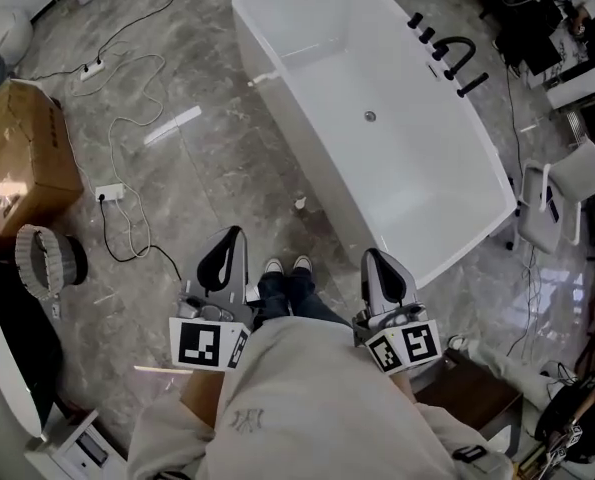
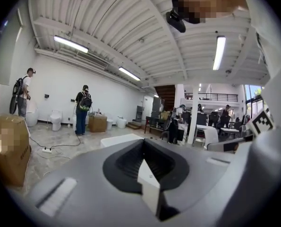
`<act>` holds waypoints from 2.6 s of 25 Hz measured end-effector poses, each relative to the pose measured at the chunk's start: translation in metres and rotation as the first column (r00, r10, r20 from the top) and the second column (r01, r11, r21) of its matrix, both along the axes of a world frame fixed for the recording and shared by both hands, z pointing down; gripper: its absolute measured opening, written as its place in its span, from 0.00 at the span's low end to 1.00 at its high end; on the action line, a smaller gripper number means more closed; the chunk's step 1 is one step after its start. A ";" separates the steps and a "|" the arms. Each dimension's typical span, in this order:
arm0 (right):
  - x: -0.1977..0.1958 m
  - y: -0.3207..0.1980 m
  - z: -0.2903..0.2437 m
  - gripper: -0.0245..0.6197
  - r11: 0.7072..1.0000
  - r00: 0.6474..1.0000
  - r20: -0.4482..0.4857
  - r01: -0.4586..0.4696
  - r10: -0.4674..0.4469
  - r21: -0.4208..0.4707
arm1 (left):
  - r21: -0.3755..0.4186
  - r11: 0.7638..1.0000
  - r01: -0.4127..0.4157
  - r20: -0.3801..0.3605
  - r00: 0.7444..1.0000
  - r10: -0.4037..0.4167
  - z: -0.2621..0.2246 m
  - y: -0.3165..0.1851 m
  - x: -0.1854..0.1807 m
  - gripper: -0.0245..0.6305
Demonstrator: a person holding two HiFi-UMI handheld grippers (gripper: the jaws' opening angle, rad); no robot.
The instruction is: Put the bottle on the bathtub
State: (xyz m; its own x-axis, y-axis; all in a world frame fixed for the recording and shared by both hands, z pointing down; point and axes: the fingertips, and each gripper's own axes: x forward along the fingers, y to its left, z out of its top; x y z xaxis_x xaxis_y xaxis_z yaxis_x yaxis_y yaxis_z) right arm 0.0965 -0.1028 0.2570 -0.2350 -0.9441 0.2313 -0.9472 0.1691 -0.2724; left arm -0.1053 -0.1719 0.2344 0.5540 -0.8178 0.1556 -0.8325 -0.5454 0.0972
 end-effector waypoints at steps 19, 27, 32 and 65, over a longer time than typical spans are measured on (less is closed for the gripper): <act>-0.014 0.031 -0.024 0.04 0.994 1.000 -0.006 -0.015 0.015 0.105 | 0.049 0.999 0.003 -0.053 0.999 -0.001 -0.015 0.043 -0.007 0.11; -0.014 0.027 -0.017 0.04 0.995 1.000 -0.001 -0.017 0.017 0.096 | 0.027 0.999 0.028 -0.025 0.999 -0.027 -0.001 0.040 -0.017 0.11; -0.016 0.025 -0.016 0.04 0.996 1.000 0.005 -0.001 0.001 0.087 | 0.013 0.999 0.040 -0.017 0.999 -0.040 0.001 0.040 -0.018 0.11; -0.021 0.026 -0.014 0.04 0.996 1.000 -0.014 0.012 -0.010 0.084 | 0.031 0.997 0.069 -0.012 0.998 -0.069 -0.001 0.044 -0.030 0.11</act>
State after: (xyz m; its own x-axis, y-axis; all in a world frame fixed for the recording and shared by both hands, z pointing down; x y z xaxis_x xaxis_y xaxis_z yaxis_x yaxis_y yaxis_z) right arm 0.0755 -0.0772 0.2431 -0.2429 -0.9576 0.1547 -0.9486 0.2012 -0.2443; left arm -0.1357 -0.1277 0.2335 0.4979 -0.8585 0.1231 -0.8671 -0.4899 0.0904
